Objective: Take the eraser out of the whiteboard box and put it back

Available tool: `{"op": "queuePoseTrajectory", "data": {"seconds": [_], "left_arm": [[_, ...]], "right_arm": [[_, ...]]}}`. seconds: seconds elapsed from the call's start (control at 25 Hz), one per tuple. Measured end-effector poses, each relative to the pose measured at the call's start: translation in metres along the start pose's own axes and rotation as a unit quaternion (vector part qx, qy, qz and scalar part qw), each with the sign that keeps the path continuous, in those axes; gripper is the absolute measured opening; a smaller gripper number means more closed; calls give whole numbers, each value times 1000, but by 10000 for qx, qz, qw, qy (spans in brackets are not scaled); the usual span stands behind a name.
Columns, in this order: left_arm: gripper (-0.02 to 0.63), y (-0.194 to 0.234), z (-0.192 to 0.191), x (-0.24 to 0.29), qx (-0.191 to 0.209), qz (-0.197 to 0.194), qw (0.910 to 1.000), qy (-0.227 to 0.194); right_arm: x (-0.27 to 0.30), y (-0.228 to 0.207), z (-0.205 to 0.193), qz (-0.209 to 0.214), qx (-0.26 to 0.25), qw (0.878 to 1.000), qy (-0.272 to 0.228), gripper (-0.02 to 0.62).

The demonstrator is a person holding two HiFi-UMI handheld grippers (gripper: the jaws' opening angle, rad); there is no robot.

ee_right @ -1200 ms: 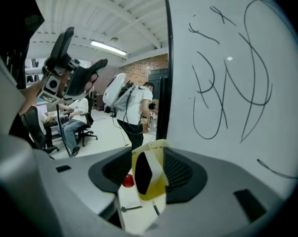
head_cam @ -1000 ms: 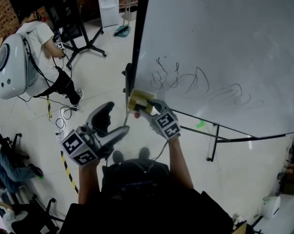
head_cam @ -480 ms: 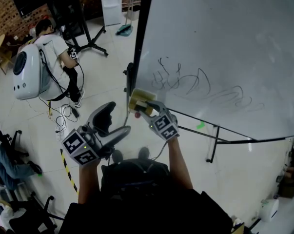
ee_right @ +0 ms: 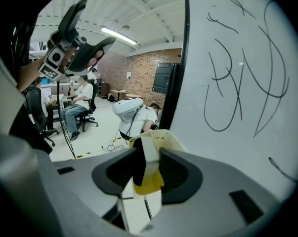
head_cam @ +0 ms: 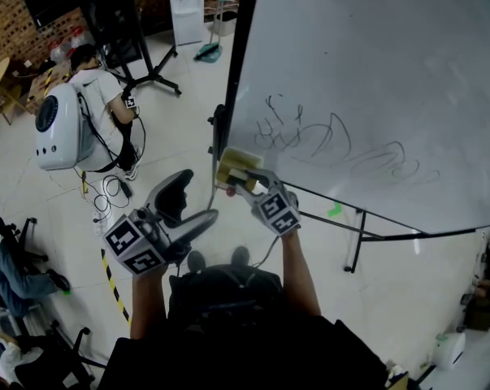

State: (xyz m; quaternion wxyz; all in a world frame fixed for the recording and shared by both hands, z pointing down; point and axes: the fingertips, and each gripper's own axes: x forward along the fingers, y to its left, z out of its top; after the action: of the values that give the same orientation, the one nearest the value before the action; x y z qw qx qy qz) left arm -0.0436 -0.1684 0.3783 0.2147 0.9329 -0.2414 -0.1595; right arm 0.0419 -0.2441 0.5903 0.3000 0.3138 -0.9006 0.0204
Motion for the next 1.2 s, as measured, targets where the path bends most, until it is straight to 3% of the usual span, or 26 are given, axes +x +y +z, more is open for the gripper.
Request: {"op": "queuePoseTrajectory", "data": {"seconds": [0.56,0.88,1.2], "left_arm": [[414,-14,2,0,35,-143,9999,-19],[414,-23,3,-2,75,-163,9998,-38],[414,-33,7,2,156,-214,9996,-38]], "right_arm": [[-69,-17,73,-396,436,9904,-1254,161],[-130,-23,135,-489,805,9651,-2443,160],[-187,-22,177,-442,837,9395,-3293,158]]}}
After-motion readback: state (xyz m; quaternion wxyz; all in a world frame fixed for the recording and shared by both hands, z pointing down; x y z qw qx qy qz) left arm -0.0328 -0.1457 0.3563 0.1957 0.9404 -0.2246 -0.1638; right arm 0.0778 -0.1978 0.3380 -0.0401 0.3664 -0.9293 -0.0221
